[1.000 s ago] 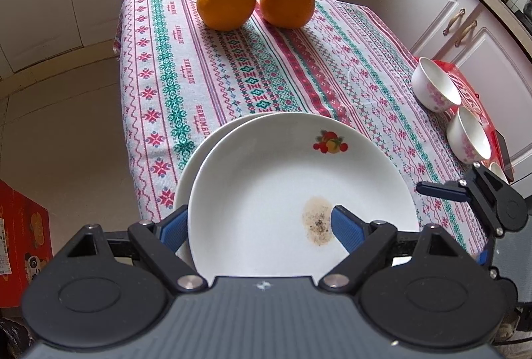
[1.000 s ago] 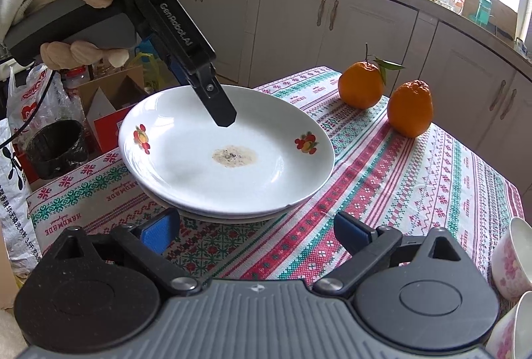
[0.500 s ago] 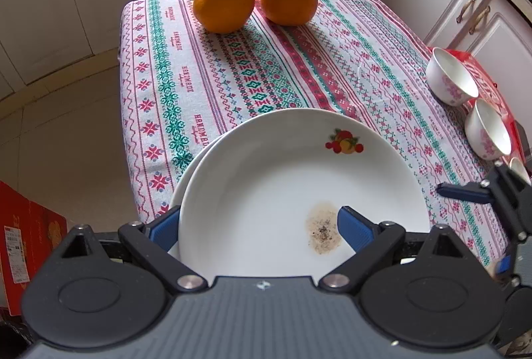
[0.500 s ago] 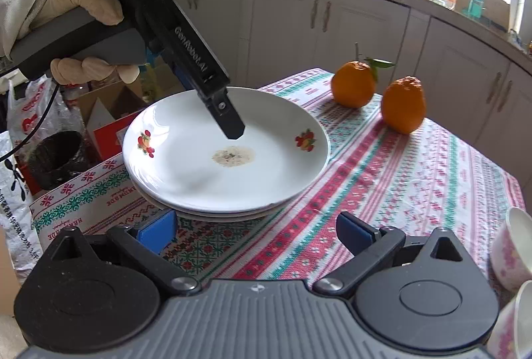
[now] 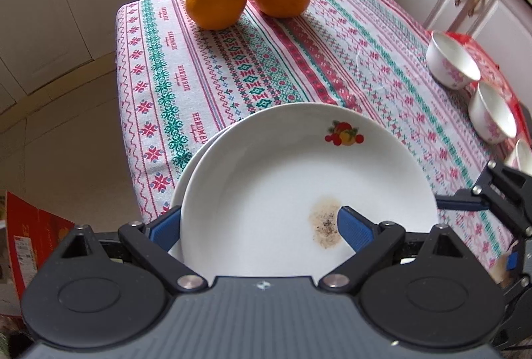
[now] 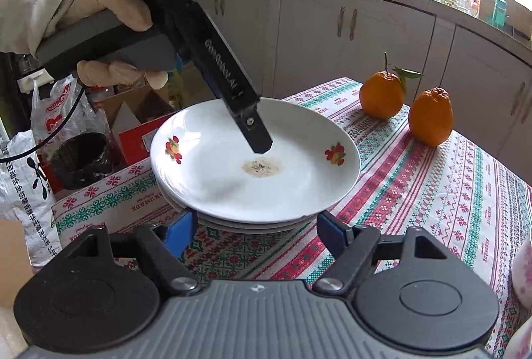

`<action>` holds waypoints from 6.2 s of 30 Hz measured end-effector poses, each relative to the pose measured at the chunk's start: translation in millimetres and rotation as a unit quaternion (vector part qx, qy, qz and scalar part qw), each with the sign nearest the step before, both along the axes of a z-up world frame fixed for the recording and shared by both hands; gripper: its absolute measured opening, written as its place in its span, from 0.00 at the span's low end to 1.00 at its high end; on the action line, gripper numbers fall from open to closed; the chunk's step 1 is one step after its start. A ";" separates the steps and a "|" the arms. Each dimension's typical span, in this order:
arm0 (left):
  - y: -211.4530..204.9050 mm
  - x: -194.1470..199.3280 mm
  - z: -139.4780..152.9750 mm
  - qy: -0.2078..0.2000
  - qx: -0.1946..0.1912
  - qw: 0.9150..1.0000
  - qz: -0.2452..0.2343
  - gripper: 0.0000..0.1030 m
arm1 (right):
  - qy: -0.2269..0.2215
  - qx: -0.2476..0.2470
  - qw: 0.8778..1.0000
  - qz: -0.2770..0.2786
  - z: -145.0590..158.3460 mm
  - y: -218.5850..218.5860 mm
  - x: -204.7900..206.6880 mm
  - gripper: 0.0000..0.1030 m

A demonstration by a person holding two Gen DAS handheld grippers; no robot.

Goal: Organize plates and bowls

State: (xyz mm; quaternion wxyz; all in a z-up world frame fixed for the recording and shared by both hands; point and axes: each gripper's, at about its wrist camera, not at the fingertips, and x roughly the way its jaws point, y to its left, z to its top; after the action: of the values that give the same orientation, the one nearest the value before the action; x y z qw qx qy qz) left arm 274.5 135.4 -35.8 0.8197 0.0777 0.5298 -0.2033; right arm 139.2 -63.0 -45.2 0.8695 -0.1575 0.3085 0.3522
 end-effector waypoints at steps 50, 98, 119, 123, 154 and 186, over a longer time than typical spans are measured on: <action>-208.0 -202.0 -10.0 -0.237 -0.108 0.946 -0.191 0.99 | -0.054 0.025 0.948 -0.312 43.0 -241.2 -126.2 1.00; -300.6 -194.4 -54.0 -0.222 -0.154 0.936 -0.227 0.89 | 0.157 0.112 0.944 -0.269 9.7 -319.9 -50.0 0.69; -294.7 -198.1 -48.0 -0.236 -0.143 0.933 -0.230 0.89 | 0.152 0.093 0.949 -0.259 19.4 -306.4 -48.9 0.69; -282.6 -198.0 -42.2 -0.237 -0.140 0.936 -0.219 0.89 | 0.150 0.093 0.953 -0.246 24.3 -294.6 -45.6 0.69; -177.8 -164.1 -39.5 -0.234 -0.104 0.961 -0.099 0.89 | 0.158 0.075 0.977 -0.120 19.9 -167.2 25.6 0.69; -169.1 -157.5 -39.8 -0.226 -0.103 0.964 -0.094 0.97 | 0.128 0.081 0.983 -0.106 19.6 -156.0 30.7 1.00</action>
State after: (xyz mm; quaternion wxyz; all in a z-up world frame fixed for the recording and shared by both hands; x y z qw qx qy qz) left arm 116.9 -33.7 -75.6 0.8988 0.0860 0.2972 -0.3104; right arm 169.9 -219.0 -25.6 0.8651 -0.0068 0.4029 0.2986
